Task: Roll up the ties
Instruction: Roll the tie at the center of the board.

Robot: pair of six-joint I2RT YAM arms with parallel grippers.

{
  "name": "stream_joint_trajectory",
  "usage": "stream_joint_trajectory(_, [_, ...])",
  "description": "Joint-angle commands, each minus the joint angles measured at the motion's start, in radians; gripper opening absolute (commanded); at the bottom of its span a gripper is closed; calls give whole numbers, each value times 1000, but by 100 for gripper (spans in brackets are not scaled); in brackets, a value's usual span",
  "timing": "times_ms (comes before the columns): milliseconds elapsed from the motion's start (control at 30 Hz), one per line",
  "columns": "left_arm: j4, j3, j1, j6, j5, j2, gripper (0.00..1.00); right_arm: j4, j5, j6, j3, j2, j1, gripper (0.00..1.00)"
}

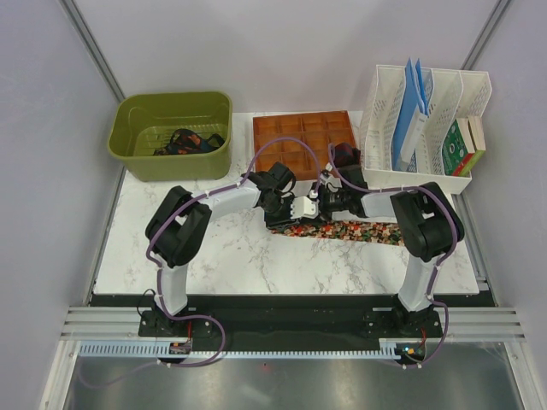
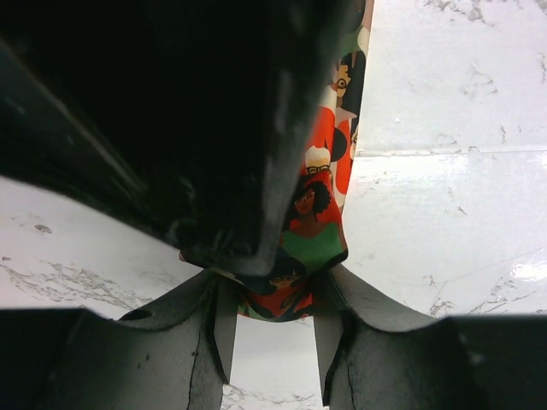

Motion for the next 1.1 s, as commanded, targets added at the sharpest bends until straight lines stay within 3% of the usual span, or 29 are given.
stream_joint_trajectory(0, [-29,-37,-18,9,5,88,43,119,-14,51,-5,-4,42,57])
stream_joint_trajectory(100, [-31,-42,-17,9,2,83,43,121,4,32,1,22,61,55])
stream_joint_trajectory(167, [-29,-43,-15,7,-3,82,44,88,24,4,7,39,61,47])
stream_joint_trajectory(333, [-31,-39,-10,1,-1,77,45,-52,61,-100,26,55,32,14])
stream_joint_trajectory(433, [-31,-34,-7,-2,4,62,46,-110,99,-146,39,60,19,1])
stream_joint_trajectory(700, [-19,-37,23,-28,77,-67,66,-207,162,-220,62,111,15,0])
stream_joint_trajectory(800, [6,-46,86,-58,137,-148,73,-236,179,-249,76,126,15,0])
stream_joint_trajectory(867, [58,-74,121,-77,193,-225,80,-255,179,-268,82,132,13,0])
stream_joint_trajectory(933, [82,-104,172,-88,230,-274,99,-268,187,-284,84,134,13,0])
stream_joint_trajectory(1067, [131,-105,252,-161,297,-397,100,-287,197,-343,73,112,19,0])
